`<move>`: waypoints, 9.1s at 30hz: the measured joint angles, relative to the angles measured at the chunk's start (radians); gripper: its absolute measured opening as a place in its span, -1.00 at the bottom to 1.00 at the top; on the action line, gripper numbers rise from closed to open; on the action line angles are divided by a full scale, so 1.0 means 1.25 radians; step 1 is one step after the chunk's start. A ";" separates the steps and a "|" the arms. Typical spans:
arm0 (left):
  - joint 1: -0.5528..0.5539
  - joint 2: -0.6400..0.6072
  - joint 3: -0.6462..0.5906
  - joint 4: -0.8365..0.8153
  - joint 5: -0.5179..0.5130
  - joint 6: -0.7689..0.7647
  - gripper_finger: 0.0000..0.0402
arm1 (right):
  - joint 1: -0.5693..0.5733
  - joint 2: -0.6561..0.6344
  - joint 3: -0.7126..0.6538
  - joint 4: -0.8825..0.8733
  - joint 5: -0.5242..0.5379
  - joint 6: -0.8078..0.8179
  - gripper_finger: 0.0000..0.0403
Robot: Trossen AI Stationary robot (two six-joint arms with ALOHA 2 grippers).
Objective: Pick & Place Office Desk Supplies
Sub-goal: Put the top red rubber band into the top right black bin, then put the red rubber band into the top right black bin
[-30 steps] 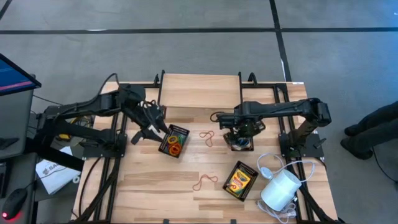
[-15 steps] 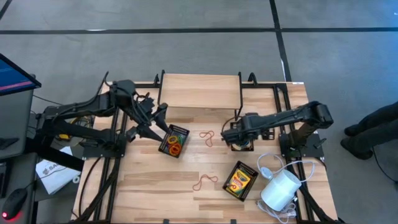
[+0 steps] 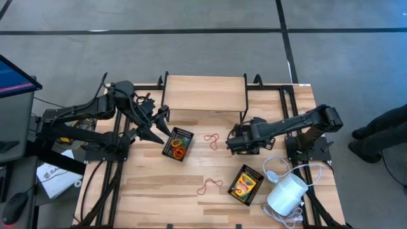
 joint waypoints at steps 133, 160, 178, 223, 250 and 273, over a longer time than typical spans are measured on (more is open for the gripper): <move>0.006 0.225 0.283 -0.069 -0.355 0.114 -0.37 | -0.184 -0.063 0.470 0.502 -0.382 -1.410 -0.99; -0.014 0.110 0.282 -0.315 -0.677 0.104 -0.03 | -0.206 -0.026 0.023 -0.031 -0.328 -1.403 -0.68; -0.052 0.433 0.281 -0.325 -0.421 0.060 -0.07 | -0.258 -0.132 0.415 -0.155 -0.173 -1.396 0.23; -0.421 0.943 0.288 -0.088 -0.647 0.076 0.12 | -0.069 -0.171 0.535 -0.042 0.006 -0.990 0.24; -0.248 0.629 0.279 -0.022 -0.626 0.216 -1.00 | 0.204 -0.183 0.535 0.085 0.276 -0.917 0.24; -0.100 0.339 0.284 0.286 -0.368 -0.116 -1.00 | 0.195 -0.086 0.535 0.386 0.230 -1.178 0.24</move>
